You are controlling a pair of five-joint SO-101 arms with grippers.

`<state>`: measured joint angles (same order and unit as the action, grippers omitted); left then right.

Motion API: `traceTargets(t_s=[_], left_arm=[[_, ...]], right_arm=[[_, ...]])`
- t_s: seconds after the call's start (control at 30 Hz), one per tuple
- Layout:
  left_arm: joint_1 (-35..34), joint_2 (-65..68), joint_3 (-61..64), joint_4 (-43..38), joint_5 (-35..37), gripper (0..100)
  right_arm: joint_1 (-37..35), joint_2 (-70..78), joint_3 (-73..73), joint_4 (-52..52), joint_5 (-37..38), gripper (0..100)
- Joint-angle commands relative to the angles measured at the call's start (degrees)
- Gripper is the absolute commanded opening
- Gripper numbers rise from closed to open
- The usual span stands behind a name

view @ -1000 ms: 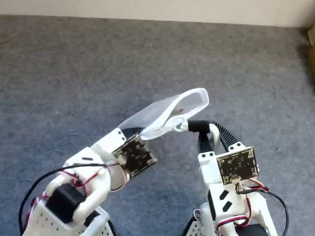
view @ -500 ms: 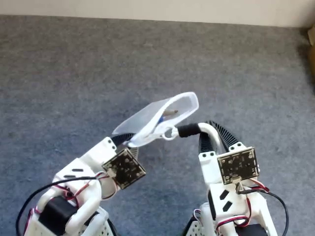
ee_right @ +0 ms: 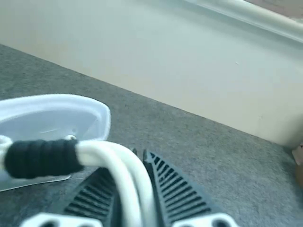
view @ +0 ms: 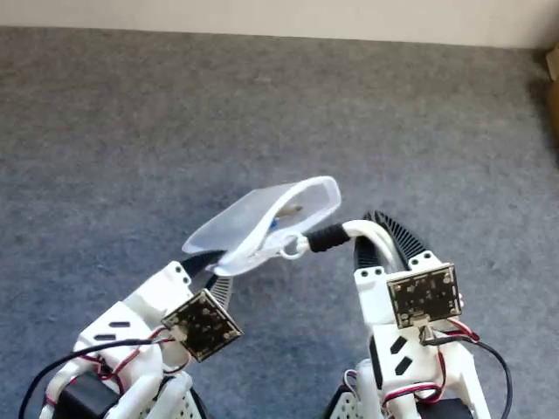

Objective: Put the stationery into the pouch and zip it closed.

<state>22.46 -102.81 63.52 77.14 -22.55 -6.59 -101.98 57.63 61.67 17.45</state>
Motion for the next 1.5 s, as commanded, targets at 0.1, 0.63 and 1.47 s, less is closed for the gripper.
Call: traceTargets(t_s=[0.1, 0.63, 1.47], left_arm=[[-5.23, -1.1, -0.13, 1.67, -1.49, 0], [-4.97, -1.1, -0.04, -1.23, 3.08, 0], [-4.88, -1.1, 4.44, -4.13, 3.87, 0]], right_arm=[[1.89, 0.13, -0.66, -1.63, -0.44, 0.5], [-31.43, 0.22, -0.66, 14.11, 4.4, 22.1], [-50.86, 13.49, 5.76, -1.19, -2.29, 29.3]])
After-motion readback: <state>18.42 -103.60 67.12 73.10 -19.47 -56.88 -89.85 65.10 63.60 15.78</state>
